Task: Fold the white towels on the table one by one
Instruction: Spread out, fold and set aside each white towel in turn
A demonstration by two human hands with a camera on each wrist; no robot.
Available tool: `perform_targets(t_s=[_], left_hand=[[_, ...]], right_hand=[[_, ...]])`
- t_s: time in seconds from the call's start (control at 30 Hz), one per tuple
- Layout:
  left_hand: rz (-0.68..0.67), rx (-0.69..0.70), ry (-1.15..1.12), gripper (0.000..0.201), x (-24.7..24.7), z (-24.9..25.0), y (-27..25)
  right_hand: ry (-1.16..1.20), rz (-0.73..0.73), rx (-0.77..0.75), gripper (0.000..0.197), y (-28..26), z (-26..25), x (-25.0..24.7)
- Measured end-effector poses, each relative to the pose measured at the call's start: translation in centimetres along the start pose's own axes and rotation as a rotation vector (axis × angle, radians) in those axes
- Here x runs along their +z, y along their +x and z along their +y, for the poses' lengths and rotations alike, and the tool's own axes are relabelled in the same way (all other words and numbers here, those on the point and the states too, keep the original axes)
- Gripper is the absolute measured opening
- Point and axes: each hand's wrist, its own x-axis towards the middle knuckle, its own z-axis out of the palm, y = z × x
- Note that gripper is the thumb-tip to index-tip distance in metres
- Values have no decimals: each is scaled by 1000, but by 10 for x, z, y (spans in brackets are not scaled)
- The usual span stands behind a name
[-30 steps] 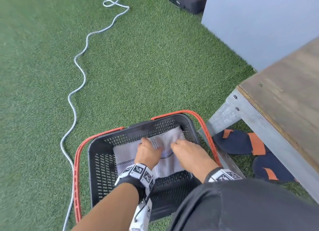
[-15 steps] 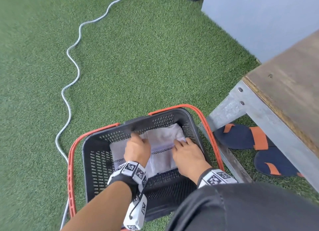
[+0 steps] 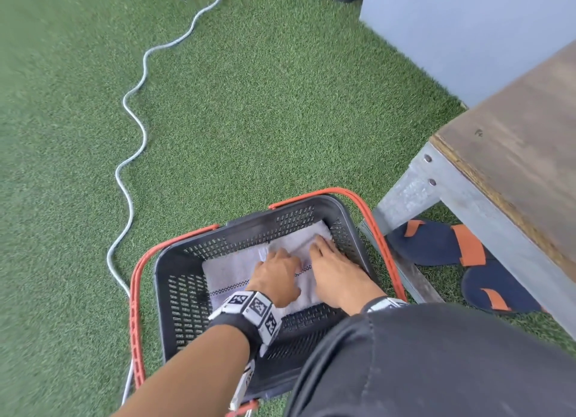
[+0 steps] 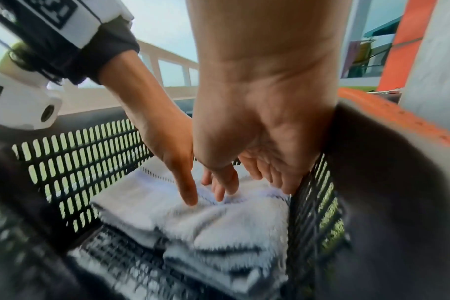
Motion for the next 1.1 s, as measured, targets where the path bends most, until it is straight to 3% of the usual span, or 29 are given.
perform_targets(t_s=[0.23,0.33,0.4,0.5,0.63,0.87,1.1], left_hand=[[93,62,-176,32,-62,9,-6],[97,158,-202,22,-106,25,-21],[64,212,-220,18,-140,42,-39],[43,286,-185,17,-189,72,-68],[171,405,-88,20,-243,113,-110],[250,661,70,21,-278,255,-173],[173,952,275,21,-222,431,-217]], right_hand=[[234,-25,18,43,-27,-5,-53],[383,14,-8,48,-58,-2,-87],[457,139,-16,48,-93,6,-107],[576,342,-59,22,-145,13,-131],[627,569,-95,17,-214,14,-168],[579,828,15,13,-341,32,-187],[520,998,280,10,-482,101,-134]])
